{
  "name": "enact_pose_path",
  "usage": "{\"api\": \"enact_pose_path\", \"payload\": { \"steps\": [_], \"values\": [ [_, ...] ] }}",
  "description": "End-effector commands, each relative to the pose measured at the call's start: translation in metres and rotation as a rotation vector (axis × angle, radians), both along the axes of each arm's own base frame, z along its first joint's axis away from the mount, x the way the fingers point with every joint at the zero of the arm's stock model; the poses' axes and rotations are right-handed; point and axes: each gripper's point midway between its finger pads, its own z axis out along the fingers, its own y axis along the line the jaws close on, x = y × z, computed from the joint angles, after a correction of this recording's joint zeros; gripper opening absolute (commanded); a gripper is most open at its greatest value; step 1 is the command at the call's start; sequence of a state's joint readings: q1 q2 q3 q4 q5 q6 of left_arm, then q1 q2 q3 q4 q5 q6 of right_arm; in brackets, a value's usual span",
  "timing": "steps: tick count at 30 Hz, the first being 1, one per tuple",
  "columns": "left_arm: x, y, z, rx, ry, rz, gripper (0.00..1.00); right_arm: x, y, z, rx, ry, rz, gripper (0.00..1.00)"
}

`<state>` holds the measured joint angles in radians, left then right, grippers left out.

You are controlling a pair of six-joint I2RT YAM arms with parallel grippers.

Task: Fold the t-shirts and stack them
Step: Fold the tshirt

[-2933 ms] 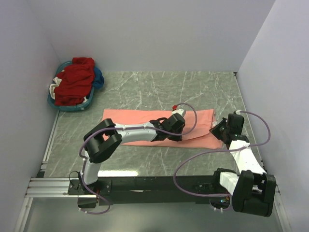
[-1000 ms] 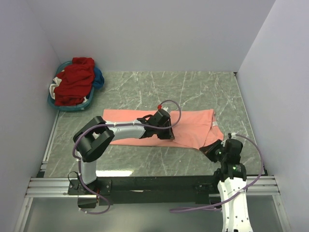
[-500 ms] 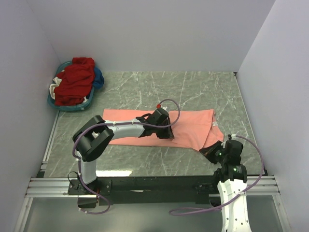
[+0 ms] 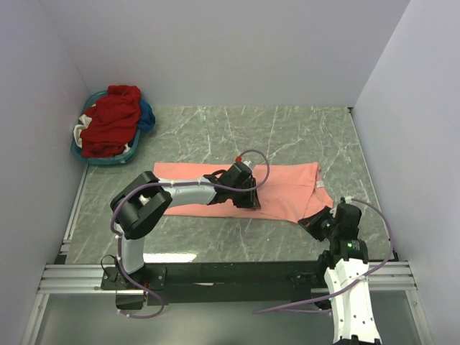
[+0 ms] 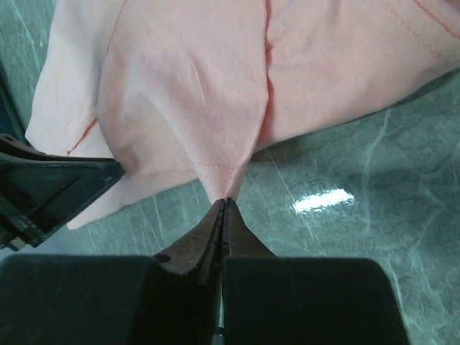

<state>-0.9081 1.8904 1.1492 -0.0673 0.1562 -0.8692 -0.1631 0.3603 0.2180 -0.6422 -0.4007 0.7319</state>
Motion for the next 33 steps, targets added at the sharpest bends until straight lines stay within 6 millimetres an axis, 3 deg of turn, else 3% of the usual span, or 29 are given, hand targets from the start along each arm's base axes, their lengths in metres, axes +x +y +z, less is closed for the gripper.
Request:
{"api": "enact_pose_path", "payload": {
  "steps": [1,9,20,29,33],
  "values": [
    [0.000,-0.006,-0.006,0.013,-0.020,-0.031,0.33,0.018,-0.006,0.025,-0.032,-0.093,-0.009,0.00],
    [-0.005,-0.012,-0.013,0.024,-0.023,-0.047,0.31,0.022,-0.008,0.028,-0.040,-0.092,-0.016,0.00],
    [-0.002,-0.014,0.018,-0.032,-0.053,-0.039,0.01,0.021,-0.012,0.030,-0.065,-0.074,-0.024,0.00],
    [0.000,0.003,0.023,-0.084,-0.006,-0.020,0.01,0.017,-0.016,0.036,-0.085,-0.057,-0.038,0.00],
    [-0.001,-0.003,0.030,-0.112,0.002,-0.043,0.01,0.022,-0.015,0.038,-0.080,-0.063,-0.036,0.00]
  ]
}}
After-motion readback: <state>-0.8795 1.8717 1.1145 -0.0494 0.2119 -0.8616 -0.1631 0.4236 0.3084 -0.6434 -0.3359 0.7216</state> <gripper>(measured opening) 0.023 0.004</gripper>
